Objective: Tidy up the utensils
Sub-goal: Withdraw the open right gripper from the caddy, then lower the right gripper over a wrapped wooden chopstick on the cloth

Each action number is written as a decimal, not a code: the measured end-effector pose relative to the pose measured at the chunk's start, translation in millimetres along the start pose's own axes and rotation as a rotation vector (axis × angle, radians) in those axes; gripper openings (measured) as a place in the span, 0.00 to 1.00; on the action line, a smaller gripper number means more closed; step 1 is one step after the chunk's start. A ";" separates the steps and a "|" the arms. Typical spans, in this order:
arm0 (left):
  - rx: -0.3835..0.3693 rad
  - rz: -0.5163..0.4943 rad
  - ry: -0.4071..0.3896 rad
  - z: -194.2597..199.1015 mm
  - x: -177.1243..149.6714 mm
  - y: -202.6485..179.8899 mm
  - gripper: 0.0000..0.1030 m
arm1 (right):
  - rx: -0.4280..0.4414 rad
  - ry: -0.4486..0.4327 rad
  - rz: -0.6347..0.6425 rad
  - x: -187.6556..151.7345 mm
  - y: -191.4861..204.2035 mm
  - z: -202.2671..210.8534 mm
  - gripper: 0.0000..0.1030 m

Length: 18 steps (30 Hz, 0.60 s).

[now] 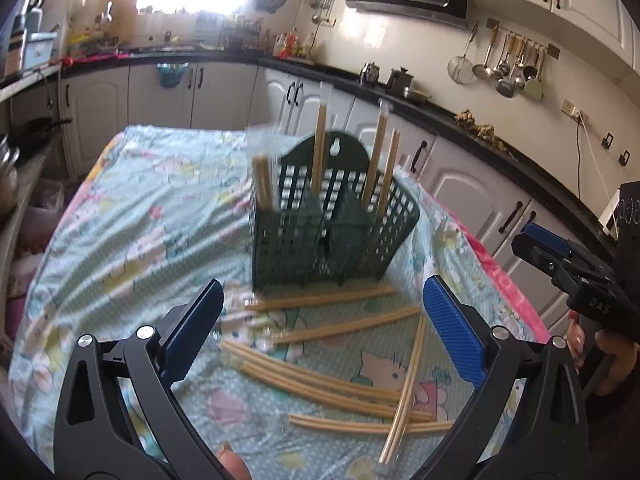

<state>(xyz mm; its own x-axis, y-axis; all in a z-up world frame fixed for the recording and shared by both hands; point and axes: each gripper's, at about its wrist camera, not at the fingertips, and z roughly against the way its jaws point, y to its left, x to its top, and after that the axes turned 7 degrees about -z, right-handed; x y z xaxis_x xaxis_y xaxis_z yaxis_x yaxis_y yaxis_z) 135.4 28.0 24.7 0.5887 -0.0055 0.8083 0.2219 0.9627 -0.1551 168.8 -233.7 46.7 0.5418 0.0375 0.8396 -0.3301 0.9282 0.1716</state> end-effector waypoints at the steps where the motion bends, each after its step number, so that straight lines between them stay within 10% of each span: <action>1: -0.002 0.005 0.010 -1.8 -3.0 0.9 0.90 | -0.007 0.008 0.001 -3.7 -1.0 -2.0 0.78; 18: -0.003 0.108 0.139 -25.1 -40.5 26.0 0.90 | -0.055 0.163 -0.033 -45.3 -16.1 -39.2 0.78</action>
<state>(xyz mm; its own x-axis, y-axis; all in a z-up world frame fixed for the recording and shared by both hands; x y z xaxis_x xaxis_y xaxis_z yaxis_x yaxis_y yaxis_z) 136.9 46.4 -26.3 0.7106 0.0600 0.7010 0.1544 0.9588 -0.2386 179.8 -235.8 -14.4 0.6717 0.0618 0.7382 -0.2697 0.9485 0.1660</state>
